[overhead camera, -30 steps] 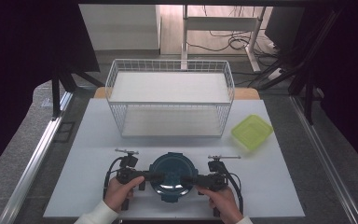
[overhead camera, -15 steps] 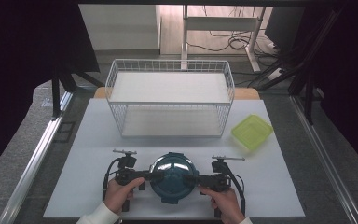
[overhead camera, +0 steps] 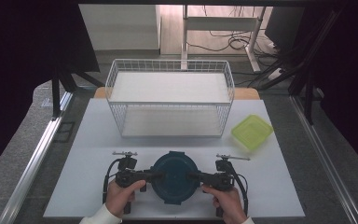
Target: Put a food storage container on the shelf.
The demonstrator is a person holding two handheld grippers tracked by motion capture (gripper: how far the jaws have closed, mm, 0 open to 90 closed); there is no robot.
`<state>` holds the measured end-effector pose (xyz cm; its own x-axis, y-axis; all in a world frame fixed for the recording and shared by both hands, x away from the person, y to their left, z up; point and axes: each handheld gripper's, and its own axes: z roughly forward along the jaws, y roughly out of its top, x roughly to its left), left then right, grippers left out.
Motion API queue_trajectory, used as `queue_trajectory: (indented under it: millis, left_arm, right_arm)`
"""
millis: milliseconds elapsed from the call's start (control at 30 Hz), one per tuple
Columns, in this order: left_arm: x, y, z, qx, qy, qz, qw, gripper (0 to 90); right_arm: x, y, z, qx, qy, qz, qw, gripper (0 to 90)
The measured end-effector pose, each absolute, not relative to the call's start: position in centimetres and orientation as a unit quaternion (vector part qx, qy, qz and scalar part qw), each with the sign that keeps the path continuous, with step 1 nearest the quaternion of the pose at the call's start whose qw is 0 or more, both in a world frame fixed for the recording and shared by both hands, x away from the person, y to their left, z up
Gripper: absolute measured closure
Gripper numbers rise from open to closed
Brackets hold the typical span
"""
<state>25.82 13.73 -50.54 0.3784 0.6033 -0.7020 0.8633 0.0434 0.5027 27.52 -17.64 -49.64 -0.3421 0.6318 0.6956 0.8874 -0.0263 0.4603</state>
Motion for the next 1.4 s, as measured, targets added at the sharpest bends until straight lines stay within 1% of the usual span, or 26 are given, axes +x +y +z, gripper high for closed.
queue_trajectory:
  millis: [233,500,800,967,1133,1400]
  left_arm:
    - [25.7,13.5,-50.3,0.684,0.535,-0.124,0.48,37.6]
    - [25.7,13.4,-50.2,0.684,0.534,-0.124,0.482,37.7]
    - [25.8,13.5,-49.9,0.686,0.529,-0.121,0.485,37.7]
    - [26.0,13.6,-49.8,0.684,0.526,-0.124,0.49,37.7]
    - [26.2,13.7,-49.1,0.688,0.52,-0.115,0.493,37.7]
    - [27.0,14.5,-47.7,0.686,0.516,-0.103,0.503,37.8]
  right_arm:
    - [27.5,-17.7,-49.4,-0.551,-0.686,-0.456,0.134,37.6]
    - [27.6,-17.7,-49.1,-0.545,-0.691,-0.46,0.119,37.4]
    - [27.6,-17.7,-48.7,-0.541,-0.693,-0.464,0.114,37.4]
    - [27.7,-17.5,-48.1,-0.533,-0.701,-0.463,0.1,37.4]
    - [27.9,-17.4,-47.7,-0.529,-0.702,-0.466,0.099,37.4]
    - [28.9,-16.7,-46.1,-0.515,-0.709,-0.475,0.085,37.4]
